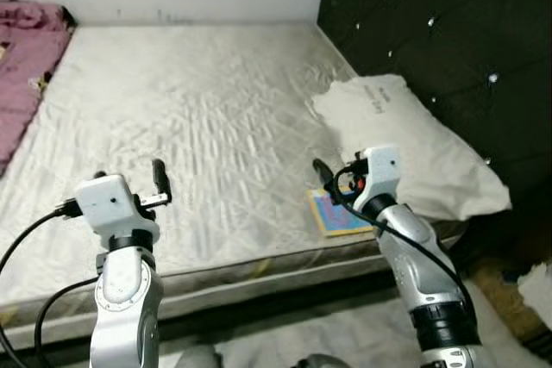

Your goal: Clean up the room

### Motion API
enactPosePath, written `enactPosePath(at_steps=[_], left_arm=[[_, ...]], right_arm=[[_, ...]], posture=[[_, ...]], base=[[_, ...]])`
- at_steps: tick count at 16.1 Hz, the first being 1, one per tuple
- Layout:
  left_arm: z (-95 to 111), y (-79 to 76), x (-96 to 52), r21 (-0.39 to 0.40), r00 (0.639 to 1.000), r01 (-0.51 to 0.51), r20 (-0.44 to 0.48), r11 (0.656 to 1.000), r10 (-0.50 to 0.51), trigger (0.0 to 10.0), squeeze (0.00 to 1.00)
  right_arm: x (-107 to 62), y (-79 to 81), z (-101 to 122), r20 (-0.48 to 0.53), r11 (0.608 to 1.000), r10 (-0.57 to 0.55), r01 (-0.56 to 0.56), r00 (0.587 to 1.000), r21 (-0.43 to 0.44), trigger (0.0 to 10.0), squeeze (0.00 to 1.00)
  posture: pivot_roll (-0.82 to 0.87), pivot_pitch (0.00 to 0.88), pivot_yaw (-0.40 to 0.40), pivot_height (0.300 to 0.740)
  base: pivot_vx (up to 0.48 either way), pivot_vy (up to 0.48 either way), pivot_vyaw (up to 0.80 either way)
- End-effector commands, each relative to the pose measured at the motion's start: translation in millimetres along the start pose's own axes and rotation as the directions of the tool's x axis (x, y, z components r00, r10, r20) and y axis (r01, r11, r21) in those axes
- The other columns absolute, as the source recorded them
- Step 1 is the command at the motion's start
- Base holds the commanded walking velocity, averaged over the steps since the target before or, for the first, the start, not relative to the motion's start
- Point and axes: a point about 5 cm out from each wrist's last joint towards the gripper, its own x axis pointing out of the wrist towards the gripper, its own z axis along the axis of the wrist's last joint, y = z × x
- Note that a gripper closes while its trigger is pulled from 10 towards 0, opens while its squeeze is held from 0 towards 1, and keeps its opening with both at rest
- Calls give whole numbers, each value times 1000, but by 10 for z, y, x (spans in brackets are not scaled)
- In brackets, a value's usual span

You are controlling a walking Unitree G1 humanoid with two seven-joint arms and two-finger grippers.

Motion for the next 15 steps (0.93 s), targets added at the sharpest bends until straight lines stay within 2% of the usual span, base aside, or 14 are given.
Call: enactPosePath(at_steps=[1, 9, 12, 15], left_arm=[[7, 19, 8, 5, 1000, -9, 1, 1000, 9, 10000, 0], [27, 16, 32, 5, 1000, -7, 10, 1000, 7, 10000, 0], [29, 18, 38, 5, 1000, -6, 11, 1000, 6, 10000, 0], [29, 15, 42, 6, 1000, -5, 11, 1000, 5, 10000, 0]], right_arm=[[43, 58, 70, 25, 1000, 21, -21, 999, -3, 10000, 0], [80, 72, 67, 16, 999, 29, -29, 999, -18, 10000, 0], [85, 74, 65, 16, 999, 28, -28, 999, -16, 10000, 0], [88, 73, 63, 16, 1000, 28, -28, 999, -15, 10000, 0]], posture=[[26, 0, -79, 740], [31, 0, -80, 740], [30, 0, -78, 740], [30, 0, -76, 740]], base=[[0, 480, 0], [0, 480, 0], [0, 480, -656], [0, 480, 0]])
